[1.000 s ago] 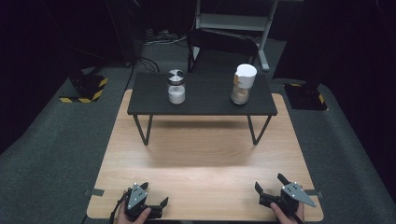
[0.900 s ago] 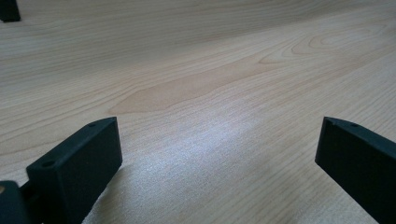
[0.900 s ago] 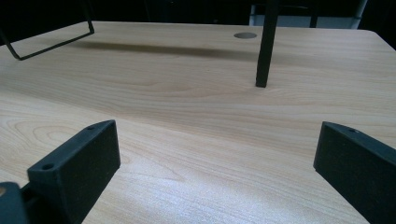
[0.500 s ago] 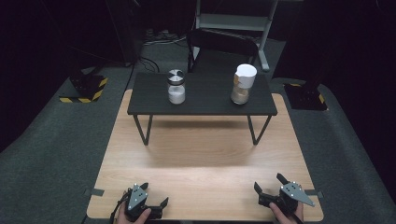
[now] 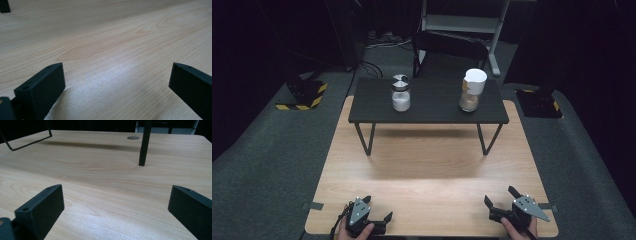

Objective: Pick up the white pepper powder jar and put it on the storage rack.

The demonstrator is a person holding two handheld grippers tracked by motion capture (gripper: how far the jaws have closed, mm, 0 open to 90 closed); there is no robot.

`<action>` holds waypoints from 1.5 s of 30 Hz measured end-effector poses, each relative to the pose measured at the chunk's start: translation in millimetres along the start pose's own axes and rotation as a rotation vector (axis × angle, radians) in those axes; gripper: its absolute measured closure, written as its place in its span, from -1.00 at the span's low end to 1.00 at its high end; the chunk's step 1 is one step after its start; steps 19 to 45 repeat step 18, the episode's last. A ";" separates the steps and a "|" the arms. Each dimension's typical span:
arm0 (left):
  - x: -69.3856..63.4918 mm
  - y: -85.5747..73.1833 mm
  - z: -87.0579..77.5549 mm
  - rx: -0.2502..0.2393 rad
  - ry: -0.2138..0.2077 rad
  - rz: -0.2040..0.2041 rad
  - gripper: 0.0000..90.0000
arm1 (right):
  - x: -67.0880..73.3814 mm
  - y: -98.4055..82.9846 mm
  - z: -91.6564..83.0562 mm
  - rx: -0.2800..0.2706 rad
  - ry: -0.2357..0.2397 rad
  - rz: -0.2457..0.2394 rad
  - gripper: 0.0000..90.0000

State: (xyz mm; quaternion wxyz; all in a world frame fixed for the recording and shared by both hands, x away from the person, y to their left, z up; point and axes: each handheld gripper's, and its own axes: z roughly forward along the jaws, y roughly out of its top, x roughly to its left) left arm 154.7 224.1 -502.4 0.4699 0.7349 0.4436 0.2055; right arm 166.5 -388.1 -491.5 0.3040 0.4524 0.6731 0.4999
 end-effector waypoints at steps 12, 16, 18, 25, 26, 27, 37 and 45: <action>0.5 -0.5 -0.2 -0.003 -0.001 -0.004 -0.98 | -2.1 3.6 1.1 0.022 0.010 0.004 -0.99; 1.9 1.0 -0.3 0.000 -0.005 -0.023 -0.98 | -7.2 1.3 1.1 0.007 0.030 0.023 -0.99; 2.6 1.9 -0.1 0.001 -0.006 -0.033 -0.98 | -8.2 -0.9 0.4 -0.006 0.035 0.024 -0.99; 2.6 1.9 -0.1 0.001 -0.006 -0.033 -0.98 | -8.2 -0.9 0.4 -0.006 0.035 0.024 -0.99; 2.6 1.9 -0.1 0.001 -0.006 -0.033 -0.98 | -8.2 -0.9 0.4 -0.006 0.035 0.024 -0.99; 2.6 1.9 -0.1 0.001 -0.006 -0.033 -0.98 | -8.2 -0.9 0.4 -0.006 0.035 0.024 -0.99; 2.6 1.9 -0.1 0.001 -0.006 -0.033 -0.98 | -8.2 -0.9 0.4 -0.006 0.035 0.024 -0.99; 2.6 1.9 -0.1 0.001 -0.006 -0.033 -0.98 | -8.2 -0.9 0.4 -0.006 0.035 0.024 -0.99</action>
